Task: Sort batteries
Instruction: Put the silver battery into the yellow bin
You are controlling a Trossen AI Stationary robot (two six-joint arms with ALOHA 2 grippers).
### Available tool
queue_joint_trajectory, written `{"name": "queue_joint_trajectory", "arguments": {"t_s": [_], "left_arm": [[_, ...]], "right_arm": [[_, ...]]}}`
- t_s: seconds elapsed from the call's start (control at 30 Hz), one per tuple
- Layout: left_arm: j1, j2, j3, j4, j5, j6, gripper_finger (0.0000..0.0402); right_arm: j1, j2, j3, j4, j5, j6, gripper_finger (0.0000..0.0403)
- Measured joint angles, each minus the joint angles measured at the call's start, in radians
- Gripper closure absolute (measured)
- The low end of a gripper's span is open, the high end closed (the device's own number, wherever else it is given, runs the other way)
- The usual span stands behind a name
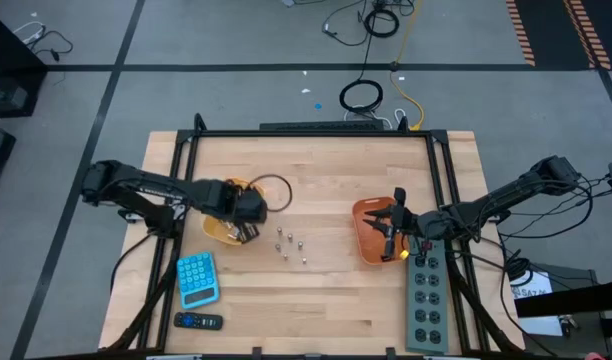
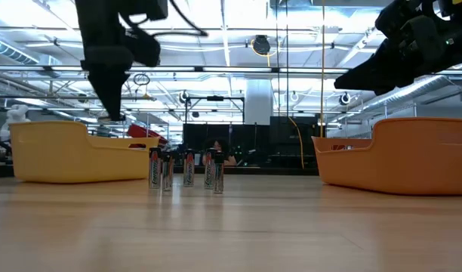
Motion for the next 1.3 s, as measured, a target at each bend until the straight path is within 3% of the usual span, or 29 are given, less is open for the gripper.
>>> {"name": "queue_joint_trajectory", "arguments": {"t_s": [0.37, 0.53, 0.67, 0.8, 1.0, 1.3], "left_arm": [[0.107, -0.004, -0.083, 0.059, 0.052, 0.001, 0.0382], [0.144, -0.004, -0.093, 0.045, 0.045, 0.036, 0.0297], [0.150, -0.004, -0.034, 0.021, 0.045, 0.085, 0.0231], [0.094, -0.004, 0.057, 0.036, -0.005, 0.102, 0.0214], [-0.099, 0.087, 0.089, 0.114, 0.015, 0.060, 0.0212], [-0.185, 0.211, 0.091, 0.197, 0.179, -0.017, 0.0211]], "right_arm": [[0.000, 0.000, 0.000, -0.049, 0.000, 0.079, 0.0321], [0.019, 0.034, 0.000, -0.049, 0.015, 0.132, 0.0321], [0.048, 0.078, 0.000, -0.043, 0.055, 0.171, 0.0321], [0.062, 0.120, 0.000, -0.038, 0.065, 0.221, 0.0321], [0.119, 0.177, 0.018, -0.055, 0.134, 0.286, 0.0321], [0.202, 0.252, 0.169, -0.220, 0.232, 0.284, 0.0321]]}}
